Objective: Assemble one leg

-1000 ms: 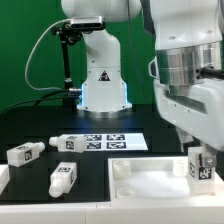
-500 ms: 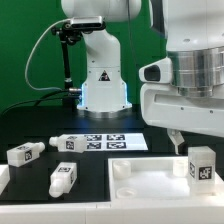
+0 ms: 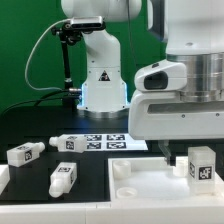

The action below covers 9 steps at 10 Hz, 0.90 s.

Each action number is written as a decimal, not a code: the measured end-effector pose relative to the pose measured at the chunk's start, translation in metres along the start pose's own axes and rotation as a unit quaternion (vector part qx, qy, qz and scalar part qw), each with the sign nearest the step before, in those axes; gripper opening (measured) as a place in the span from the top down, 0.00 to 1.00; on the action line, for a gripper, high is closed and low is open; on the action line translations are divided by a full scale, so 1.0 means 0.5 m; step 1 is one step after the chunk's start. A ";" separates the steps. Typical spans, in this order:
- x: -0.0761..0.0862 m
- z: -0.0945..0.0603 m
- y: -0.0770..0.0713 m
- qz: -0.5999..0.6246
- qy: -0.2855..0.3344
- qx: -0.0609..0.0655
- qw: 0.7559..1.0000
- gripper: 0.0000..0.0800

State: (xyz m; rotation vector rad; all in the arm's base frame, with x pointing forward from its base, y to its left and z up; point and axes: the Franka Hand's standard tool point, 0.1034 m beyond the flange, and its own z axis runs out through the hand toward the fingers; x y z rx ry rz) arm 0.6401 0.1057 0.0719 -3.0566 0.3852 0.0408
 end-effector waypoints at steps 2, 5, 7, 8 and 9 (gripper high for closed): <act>0.000 0.001 0.002 0.007 0.000 0.000 1.000 0.45; 0.001 0.001 0.003 0.113 0.000 0.000 0.994 0.64; 0.001 0.000 0.001 0.221 0.000 0.001 0.975 0.64; 0.001 0.000 0.002 0.275 0.000 0.002 0.962 0.64; 0.003 0.000 0.002 0.356 -0.006 0.011 0.934 0.64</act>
Offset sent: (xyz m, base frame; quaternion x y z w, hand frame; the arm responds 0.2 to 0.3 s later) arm 0.0000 0.0000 0.0000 0.0000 0.0000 0.1938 0.9810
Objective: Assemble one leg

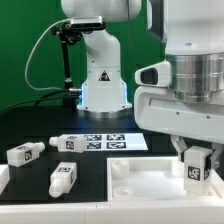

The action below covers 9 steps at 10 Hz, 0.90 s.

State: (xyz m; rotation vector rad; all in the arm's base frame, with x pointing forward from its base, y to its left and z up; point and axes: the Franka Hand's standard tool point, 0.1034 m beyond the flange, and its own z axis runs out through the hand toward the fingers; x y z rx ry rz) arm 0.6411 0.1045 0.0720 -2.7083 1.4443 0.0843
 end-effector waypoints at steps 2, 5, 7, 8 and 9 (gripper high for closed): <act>-0.007 0.001 -0.006 0.178 -0.017 0.010 0.984 0.64; -0.008 0.004 -0.012 0.313 -0.023 0.023 0.949 0.64; -0.008 0.004 -0.012 0.338 -0.024 0.022 0.940 0.64; -0.007 0.004 -0.012 0.285 -0.021 0.024 0.958 0.54; -0.007 0.003 -0.015 0.218 -0.018 0.029 0.975 0.31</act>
Offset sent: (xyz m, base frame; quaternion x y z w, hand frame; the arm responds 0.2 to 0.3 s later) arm 0.0096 0.0131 0.0028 0.0795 -0.0248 0.3647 0.9274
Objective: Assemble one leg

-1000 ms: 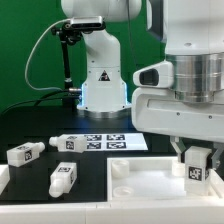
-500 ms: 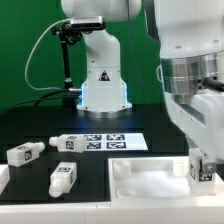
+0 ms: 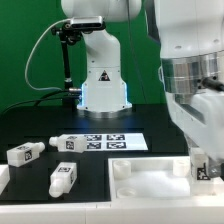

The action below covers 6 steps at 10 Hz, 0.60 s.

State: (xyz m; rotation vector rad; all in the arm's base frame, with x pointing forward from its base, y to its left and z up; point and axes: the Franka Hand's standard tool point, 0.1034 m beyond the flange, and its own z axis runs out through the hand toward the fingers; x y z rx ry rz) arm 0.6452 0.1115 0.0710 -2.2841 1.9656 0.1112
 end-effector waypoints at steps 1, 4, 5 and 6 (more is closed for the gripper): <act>-0.002 -0.001 -0.001 -0.075 -0.001 0.001 0.997 0.22; -0.002 0.001 0.001 -0.199 -0.002 -0.002 0.980 0.19; -0.001 0.001 0.001 -0.236 -0.001 -0.002 0.972 0.19; 0.000 0.001 0.001 -0.269 -0.001 -0.002 0.963 0.19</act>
Offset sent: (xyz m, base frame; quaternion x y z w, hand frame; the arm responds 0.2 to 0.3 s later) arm 0.0000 0.0000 0.0000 0.0000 0.0000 -0.1938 0.9810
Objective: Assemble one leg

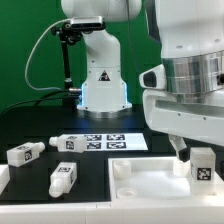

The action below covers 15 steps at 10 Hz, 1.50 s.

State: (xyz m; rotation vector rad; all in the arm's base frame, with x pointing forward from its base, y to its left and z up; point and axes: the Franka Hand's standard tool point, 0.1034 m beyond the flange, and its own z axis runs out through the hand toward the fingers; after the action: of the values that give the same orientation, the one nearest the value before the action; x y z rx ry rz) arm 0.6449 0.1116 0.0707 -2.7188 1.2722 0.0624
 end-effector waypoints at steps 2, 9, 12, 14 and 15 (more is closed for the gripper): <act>-0.010 0.003 0.000 -0.211 0.020 -0.035 0.977 0.19; -0.013 0.006 0.004 -0.192 0.021 -0.045 0.980 0.64; -0.014 0.007 0.002 -0.030 0.031 -0.038 0.998 0.64; -0.012 0.008 0.000 0.104 0.032 -0.024 0.994 0.64; -0.012 0.008 -0.001 0.194 0.023 -0.014 0.981 0.64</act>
Offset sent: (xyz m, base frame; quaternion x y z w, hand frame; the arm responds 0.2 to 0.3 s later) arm 0.0000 0.0000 0.0000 0.0000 0.0000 -0.1296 0.9916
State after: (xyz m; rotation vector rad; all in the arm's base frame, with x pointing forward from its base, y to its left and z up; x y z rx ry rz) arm 0.6417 0.1169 0.0674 -2.4660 1.8094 0.0575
